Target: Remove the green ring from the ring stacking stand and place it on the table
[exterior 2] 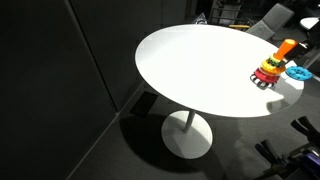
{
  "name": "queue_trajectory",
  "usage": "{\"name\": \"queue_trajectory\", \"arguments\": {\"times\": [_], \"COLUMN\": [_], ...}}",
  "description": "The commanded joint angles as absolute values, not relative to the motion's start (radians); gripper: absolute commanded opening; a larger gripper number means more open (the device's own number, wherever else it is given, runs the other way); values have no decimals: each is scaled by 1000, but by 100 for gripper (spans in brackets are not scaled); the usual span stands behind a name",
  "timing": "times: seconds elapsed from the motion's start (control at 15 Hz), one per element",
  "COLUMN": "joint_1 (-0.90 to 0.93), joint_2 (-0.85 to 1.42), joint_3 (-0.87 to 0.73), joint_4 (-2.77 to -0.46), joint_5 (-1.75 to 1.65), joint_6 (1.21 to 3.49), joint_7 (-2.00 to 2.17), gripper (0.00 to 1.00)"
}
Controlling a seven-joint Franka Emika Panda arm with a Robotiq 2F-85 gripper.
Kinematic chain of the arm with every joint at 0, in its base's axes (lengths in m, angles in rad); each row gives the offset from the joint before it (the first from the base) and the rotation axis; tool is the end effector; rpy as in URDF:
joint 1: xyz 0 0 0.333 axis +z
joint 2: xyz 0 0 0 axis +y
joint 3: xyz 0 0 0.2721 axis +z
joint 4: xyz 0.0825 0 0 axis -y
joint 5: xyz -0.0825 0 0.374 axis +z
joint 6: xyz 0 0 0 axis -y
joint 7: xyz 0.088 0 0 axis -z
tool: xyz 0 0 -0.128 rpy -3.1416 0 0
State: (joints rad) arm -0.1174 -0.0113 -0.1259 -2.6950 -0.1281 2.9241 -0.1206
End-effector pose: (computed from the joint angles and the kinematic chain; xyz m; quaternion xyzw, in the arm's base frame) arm 0.4233 -0.0972 0.2034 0.9926 -0.0005 0.1140 0.0418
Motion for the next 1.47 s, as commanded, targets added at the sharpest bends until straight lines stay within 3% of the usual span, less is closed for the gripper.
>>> {"name": "queue_trajectory", "arguments": {"times": [0.0,0.4,0.47,0.8,1.4], "joint_1": [-121,-117,-117,-117,-119], "joint_2": [13,32,37,51,-68], "joint_3": [-125,-123,-124,-124,-124], "joint_4": [-2673,-2658,-2655,-2645,-2680], "joint_5": [-153,-144,-144,-135,-146], "joint_6": [2949,2965,2967,2960,2896], "joint_7": [-110,-110,-110,-113,-97], "gripper": [100,100,81,40,38]}}
